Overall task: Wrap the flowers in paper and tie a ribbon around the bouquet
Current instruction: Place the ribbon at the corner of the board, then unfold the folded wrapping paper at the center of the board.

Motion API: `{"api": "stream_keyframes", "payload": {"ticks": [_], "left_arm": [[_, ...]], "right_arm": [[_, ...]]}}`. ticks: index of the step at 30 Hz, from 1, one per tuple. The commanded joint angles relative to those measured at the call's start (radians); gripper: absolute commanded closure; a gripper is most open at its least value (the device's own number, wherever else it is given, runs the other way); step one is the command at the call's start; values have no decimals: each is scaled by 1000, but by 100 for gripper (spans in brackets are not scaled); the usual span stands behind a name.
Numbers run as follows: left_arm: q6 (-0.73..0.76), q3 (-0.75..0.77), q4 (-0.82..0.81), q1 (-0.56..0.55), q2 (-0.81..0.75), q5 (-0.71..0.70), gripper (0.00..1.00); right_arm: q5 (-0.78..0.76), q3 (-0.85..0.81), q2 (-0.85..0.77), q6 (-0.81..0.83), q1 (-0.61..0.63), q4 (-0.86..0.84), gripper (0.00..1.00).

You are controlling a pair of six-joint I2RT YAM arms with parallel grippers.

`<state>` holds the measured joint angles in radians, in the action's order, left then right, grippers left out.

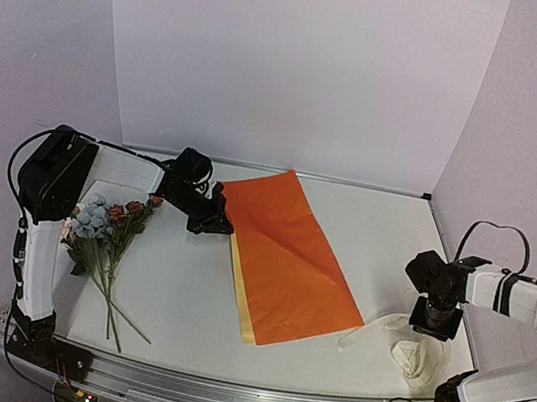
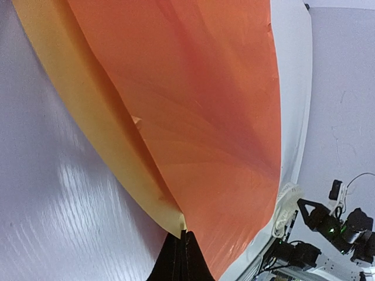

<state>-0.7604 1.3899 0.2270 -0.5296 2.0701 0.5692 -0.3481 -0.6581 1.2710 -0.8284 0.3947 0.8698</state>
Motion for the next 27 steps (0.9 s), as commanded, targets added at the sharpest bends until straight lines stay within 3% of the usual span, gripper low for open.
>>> {"api": "stream_keyframes", "payload": {"ticks": [1,5,10,16,22,27], "left_arm": [[160,43,125,4,-130,56,100],[169,63,132,5,-167,135,100],[114,68,107,5,-205,225,100],[15,96,81,5,-252,283,100],[-196,84,-32,3,-309,323,100],[-365,47,-137,3,-376,313,100]], "right_arm": [[-63,-120,-50,49,71,136,52],[-99,-210,-67,73,139,216,25],[13,-309,-54,178,233,153,8],[323,-504,106,282,334,-73,2],[380,-775,313,327,489,-91,2],[369,-899,399,328,555,-90,2]]}}
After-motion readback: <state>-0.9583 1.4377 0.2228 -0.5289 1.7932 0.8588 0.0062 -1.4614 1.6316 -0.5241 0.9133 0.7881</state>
